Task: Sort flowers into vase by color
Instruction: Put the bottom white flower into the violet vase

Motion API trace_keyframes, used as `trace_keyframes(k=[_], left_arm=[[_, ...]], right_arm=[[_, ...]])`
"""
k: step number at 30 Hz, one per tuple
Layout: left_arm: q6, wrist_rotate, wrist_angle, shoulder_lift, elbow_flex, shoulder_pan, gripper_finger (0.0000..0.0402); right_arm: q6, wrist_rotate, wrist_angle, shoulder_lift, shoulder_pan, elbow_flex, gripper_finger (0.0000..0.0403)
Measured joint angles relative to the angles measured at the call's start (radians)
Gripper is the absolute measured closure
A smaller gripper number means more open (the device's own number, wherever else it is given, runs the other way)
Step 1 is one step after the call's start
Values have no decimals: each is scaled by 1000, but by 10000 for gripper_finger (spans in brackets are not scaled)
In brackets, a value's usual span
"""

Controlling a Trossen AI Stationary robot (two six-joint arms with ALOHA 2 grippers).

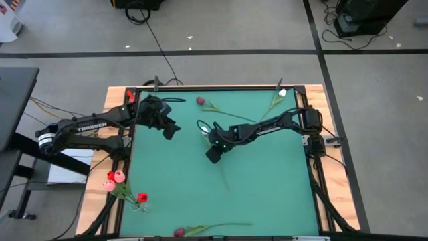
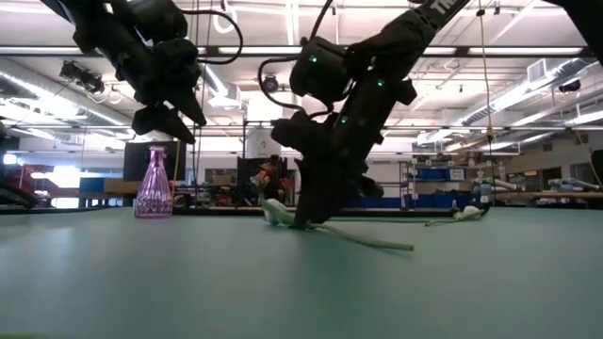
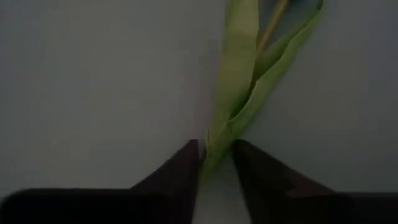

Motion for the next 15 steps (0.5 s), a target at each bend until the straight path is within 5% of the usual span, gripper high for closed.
trace_keyframes(k=[5,15], left_arm=[[-23,-22,0,0,0,0,155],[-69,7,-28,-3,0,2,155]], right_arm=[[-58,-3,0,0,-28,-1,388],[-31,-6,260,-127,-77,-5,398]])
